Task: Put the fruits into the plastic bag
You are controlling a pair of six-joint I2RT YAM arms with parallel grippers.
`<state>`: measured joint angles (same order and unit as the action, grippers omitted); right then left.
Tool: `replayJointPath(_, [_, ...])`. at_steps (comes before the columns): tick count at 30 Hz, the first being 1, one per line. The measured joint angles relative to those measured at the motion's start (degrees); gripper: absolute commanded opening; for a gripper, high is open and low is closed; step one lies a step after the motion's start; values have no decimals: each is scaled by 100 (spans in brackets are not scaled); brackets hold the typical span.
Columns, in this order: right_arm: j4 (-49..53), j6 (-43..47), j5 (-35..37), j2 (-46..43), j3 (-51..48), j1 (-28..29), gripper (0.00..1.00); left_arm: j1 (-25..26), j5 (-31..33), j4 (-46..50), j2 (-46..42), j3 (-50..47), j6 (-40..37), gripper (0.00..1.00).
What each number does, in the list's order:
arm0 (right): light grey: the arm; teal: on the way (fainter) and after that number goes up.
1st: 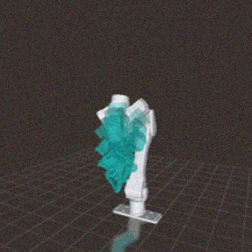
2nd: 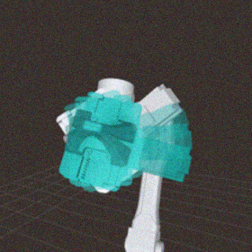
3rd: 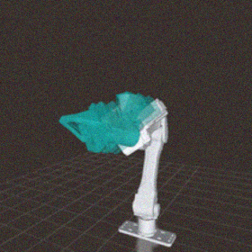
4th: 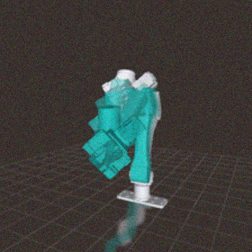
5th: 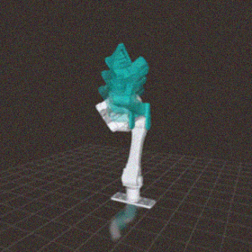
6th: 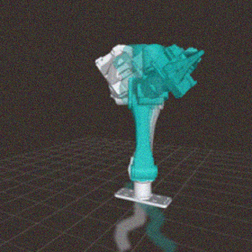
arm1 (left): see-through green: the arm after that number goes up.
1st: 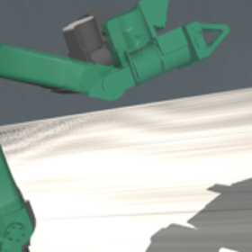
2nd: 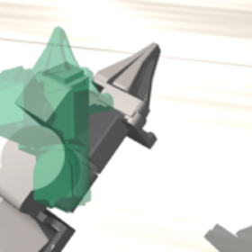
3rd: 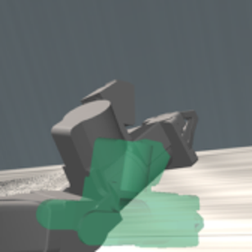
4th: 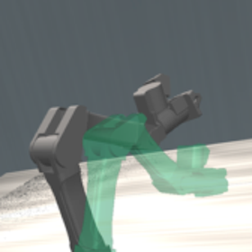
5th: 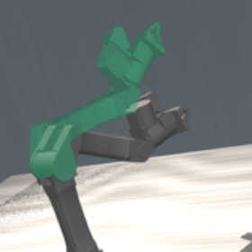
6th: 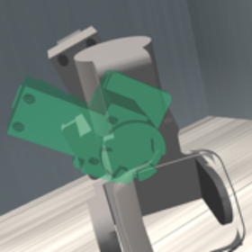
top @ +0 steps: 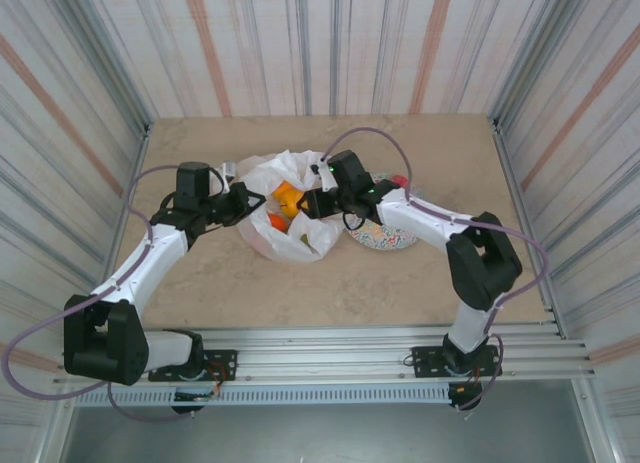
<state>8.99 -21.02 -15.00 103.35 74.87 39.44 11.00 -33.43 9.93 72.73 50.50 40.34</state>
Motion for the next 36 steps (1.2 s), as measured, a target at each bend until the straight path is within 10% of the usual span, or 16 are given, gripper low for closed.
replayJointPath(36, [-761,-940,17,774,509,350,84,-2,2,-83,-31,0,44,0])
